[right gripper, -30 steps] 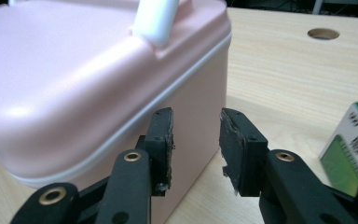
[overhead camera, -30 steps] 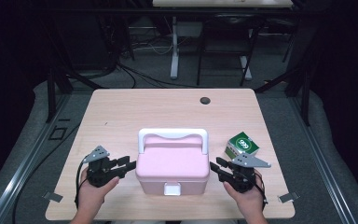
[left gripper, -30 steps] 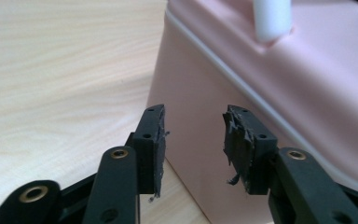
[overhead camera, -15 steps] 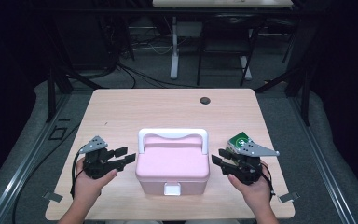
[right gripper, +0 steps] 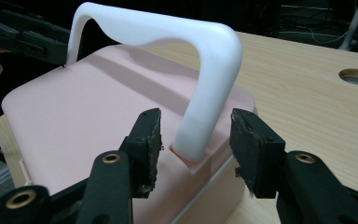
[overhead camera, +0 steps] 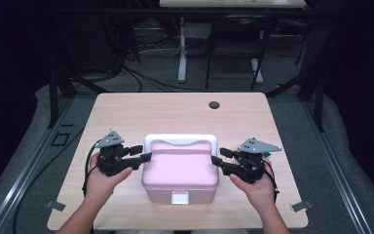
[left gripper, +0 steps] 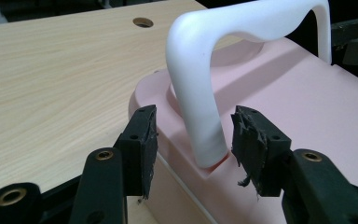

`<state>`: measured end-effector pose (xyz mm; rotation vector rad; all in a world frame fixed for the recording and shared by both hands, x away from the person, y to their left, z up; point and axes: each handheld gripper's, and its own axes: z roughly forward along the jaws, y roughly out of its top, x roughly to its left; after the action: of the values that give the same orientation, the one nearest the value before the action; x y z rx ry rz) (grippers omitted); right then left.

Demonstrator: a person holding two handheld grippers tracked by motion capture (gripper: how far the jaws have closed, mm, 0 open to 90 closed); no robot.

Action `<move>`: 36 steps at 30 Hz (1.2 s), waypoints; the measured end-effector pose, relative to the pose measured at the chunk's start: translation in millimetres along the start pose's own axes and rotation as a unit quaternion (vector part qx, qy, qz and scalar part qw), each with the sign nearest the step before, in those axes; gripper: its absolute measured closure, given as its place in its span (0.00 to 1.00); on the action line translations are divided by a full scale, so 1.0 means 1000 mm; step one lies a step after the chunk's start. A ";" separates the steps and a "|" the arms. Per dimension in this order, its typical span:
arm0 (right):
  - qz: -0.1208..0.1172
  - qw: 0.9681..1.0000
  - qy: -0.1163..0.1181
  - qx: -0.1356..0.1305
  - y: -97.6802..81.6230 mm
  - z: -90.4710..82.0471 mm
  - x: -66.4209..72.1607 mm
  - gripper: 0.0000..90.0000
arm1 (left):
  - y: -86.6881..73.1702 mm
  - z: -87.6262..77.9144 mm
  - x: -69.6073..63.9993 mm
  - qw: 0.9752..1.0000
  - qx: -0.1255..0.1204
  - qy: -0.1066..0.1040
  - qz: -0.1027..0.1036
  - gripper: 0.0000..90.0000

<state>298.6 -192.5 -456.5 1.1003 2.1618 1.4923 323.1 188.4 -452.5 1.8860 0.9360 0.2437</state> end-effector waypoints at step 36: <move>-0.036 0.998 0.038 -0.028 -0.002 0.003 0.000 0.72 | -0.001 0.001 -0.014 0.999 -0.026 -0.002 0.039 0.74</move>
<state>299.6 -191.0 -459.0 0.9505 2.1722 1.5759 313.9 178.2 -451.3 1.8760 0.8453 0.3088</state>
